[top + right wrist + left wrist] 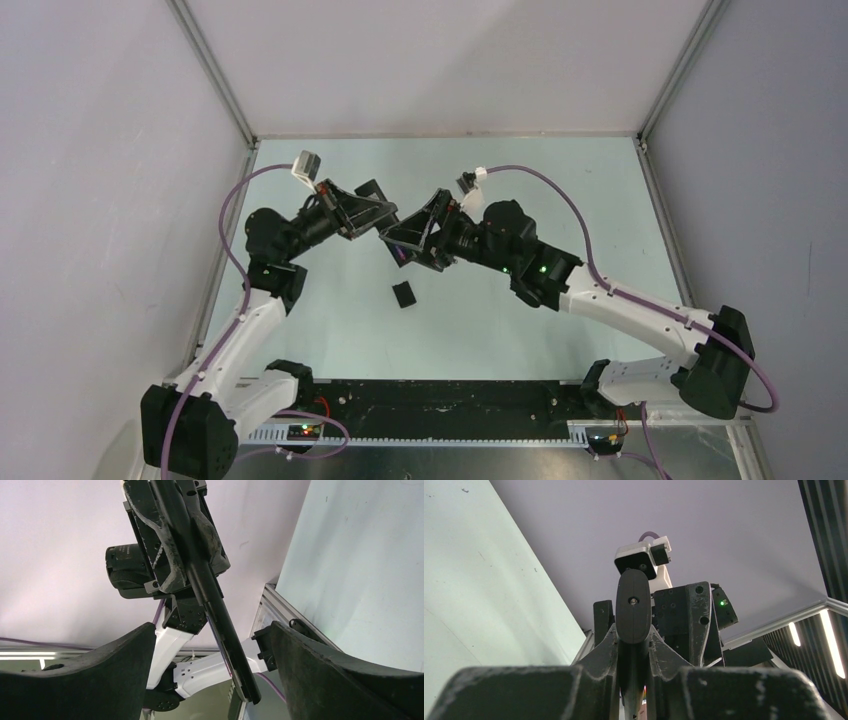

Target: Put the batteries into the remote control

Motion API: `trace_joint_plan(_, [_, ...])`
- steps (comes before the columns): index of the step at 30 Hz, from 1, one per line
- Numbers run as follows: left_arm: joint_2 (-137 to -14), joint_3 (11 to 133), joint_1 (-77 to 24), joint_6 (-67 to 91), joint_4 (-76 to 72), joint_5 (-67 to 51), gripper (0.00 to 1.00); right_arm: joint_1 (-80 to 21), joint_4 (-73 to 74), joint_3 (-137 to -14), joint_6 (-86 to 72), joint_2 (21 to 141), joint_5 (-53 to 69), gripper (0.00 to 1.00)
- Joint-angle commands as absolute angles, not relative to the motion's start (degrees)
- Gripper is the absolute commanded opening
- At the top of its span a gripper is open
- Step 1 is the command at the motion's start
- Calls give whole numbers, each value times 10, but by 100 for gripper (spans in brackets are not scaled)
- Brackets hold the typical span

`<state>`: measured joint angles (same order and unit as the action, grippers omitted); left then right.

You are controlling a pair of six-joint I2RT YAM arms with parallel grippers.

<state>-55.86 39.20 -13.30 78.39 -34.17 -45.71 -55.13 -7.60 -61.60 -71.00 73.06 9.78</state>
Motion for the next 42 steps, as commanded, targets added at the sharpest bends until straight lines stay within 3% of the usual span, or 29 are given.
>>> trace_joint_plan(1, [-554, 391, -128, 761, -361, -476, 0, -543, -49, -617, -682, 702, 89, 88])
trace_joint_plan(9, [-551, 375, -122, 737, -341, -519, 0, -538, 15, -617, -571, 664, 71, 88])
trace_joint_plan(16, [-551, 378, -122, 753, -337, -579, 0, -502, -19, -625, -497, 690, 210, 88])
trace_joint_plan(25, [-530, 373, -122, 761, -333, -598, 0, -509, -43, -662, -464, 737, 281, 82])
trace_joint_plan(42, [-528, 371, -122, 762, -330, -605, 1, -515, -132, -663, -568, 793, 325, 33])
